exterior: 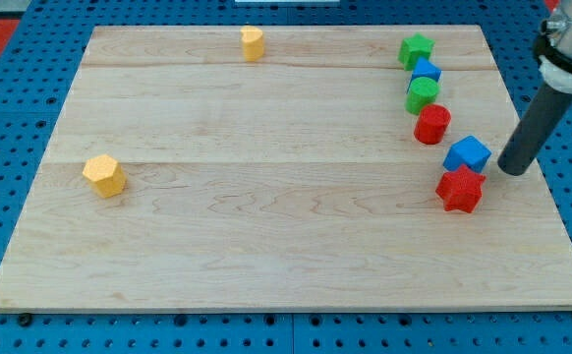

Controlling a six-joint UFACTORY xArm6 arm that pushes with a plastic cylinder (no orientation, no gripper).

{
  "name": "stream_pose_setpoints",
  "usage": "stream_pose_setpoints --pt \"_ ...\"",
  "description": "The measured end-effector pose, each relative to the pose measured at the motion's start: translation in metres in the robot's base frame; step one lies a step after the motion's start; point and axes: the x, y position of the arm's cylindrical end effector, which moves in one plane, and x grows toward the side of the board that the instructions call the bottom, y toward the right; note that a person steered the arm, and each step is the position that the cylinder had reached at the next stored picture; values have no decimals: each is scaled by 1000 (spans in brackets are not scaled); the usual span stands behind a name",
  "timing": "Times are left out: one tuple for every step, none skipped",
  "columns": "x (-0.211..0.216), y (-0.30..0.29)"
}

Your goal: Slide the yellow hexagon towards the bottom right

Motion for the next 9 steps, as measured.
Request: stream_pose_setpoints --pt "-1 -42" --pt "-4 -48" --pt "0 -22" --pt "31 5" --pt "76 5" --pt "83 -25" --pt "96 -104" --pt "104 -180" --pt "115 -258"
